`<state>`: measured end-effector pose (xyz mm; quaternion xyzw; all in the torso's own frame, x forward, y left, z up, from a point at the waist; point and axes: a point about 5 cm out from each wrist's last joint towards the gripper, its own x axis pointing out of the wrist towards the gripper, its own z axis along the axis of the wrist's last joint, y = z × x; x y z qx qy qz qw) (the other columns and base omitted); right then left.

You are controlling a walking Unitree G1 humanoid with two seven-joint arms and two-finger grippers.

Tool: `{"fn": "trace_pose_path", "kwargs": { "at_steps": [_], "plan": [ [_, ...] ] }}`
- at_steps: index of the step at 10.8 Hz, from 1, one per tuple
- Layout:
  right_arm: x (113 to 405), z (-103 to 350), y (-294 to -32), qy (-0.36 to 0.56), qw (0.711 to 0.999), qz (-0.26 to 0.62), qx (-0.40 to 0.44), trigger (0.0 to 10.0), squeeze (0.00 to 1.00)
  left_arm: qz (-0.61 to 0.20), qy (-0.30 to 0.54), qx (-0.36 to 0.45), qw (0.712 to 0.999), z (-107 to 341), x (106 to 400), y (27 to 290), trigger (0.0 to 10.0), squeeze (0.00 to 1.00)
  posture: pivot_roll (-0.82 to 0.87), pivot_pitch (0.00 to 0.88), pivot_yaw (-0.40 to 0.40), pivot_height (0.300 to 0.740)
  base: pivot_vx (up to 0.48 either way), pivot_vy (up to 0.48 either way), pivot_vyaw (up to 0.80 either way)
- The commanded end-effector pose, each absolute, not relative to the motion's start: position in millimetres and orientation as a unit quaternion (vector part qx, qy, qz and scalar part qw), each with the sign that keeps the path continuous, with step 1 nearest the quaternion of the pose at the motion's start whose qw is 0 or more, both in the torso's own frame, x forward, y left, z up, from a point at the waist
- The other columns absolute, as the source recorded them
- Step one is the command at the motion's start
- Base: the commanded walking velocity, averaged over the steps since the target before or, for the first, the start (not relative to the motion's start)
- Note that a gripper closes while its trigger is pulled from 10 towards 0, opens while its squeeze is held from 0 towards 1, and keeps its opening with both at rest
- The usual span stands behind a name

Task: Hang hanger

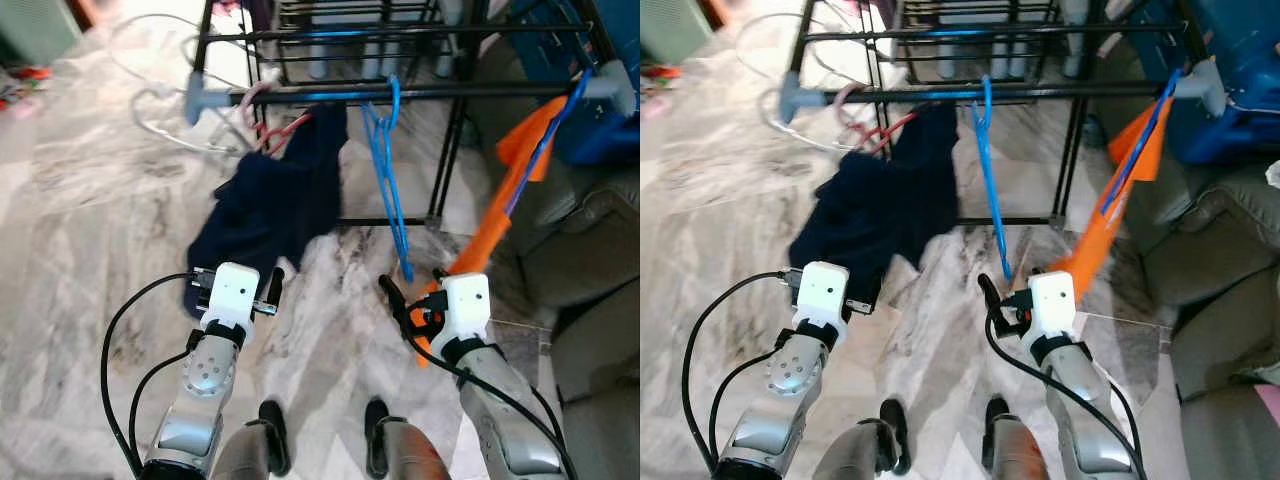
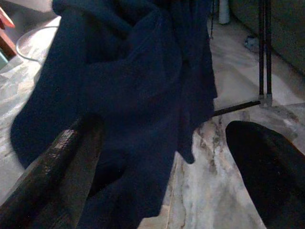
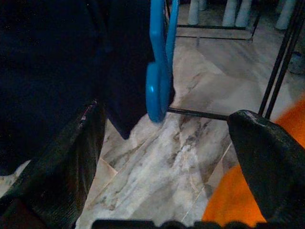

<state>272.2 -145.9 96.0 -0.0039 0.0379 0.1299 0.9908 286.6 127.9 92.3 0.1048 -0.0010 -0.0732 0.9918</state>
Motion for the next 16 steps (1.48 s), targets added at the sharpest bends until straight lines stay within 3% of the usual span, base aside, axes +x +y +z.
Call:
{"fn": "trace_pose_path", "kwargs": {
  "at_steps": [1, 16],
  "plan": [
    [269, 95, -144, 0.042, 0.991, 0.131, 0.0, 10.0, 0.0, -0.074, 0.015, 0.114, 0.991, 86, 285, 129, 10.0, 0.0, -0.18, 0.272, 0.075, 0.74, -0.266, 0.0, 0.0],
    [284, 94, -141, 0.036, 0.99, 0.138, -0.007, 10.0, 0.0, -0.034, 0.027, 0.11, 0.993, 79, 293, 129, 10.0, 0.0, -0.16, 0.221, 0.06, 0.74, -0.31, 0.0, 0.0]
  ]
}}
